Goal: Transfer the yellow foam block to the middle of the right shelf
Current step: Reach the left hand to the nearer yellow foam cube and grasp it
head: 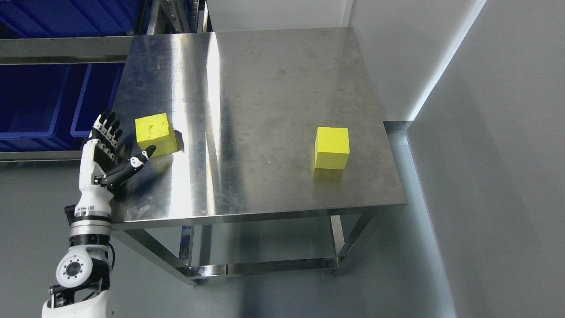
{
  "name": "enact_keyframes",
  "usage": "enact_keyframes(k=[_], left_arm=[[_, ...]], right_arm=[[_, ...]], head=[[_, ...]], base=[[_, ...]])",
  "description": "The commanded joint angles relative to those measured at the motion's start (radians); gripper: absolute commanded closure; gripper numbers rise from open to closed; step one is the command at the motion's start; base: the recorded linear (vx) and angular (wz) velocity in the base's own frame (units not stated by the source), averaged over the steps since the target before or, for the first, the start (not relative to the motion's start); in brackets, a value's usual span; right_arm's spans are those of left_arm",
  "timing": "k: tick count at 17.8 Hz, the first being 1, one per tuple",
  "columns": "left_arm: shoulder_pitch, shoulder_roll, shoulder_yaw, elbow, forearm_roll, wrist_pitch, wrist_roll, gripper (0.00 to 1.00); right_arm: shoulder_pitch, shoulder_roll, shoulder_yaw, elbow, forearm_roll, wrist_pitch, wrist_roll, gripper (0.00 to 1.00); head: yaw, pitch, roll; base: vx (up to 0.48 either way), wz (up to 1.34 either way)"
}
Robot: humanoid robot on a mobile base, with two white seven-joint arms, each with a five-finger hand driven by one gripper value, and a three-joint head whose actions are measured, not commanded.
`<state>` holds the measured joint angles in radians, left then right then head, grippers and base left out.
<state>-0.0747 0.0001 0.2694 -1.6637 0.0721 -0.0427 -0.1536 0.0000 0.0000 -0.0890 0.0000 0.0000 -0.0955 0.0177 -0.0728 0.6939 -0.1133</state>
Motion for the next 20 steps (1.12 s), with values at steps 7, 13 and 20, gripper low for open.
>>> enact_keyframes(k=[7, 13, 20], left_arm=[[0.001, 0.017, -0.006, -0.005, 0.002, -0.071, -0.079, 0.00], [-0.054, 0.066, -0.004, -0.005, 0.002, 0.002, -0.141, 0.00], [-0.149, 0.153, -0.065, 0.033, -0.003, 0.148, -0.144, 0.01]], right_arm=[[-0.003, -0.017, 0.000, -0.017, 0.000, -0.001, 0.001, 0.00], [-0.003, -0.017, 0.000, -0.017, 0.000, -0.001, 0.001, 0.00], [-0.003, -0.017, 0.000, -0.017, 0.000, -0.001, 0.001, 0.00]], head=[[0.0000, 0.000, 0.000], [0.0000, 0.000, 0.000], [0.0000, 0.000, 0.000]], base=[[0.000, 0.00], [0.000, 0.00], [0.000, 0.00]])
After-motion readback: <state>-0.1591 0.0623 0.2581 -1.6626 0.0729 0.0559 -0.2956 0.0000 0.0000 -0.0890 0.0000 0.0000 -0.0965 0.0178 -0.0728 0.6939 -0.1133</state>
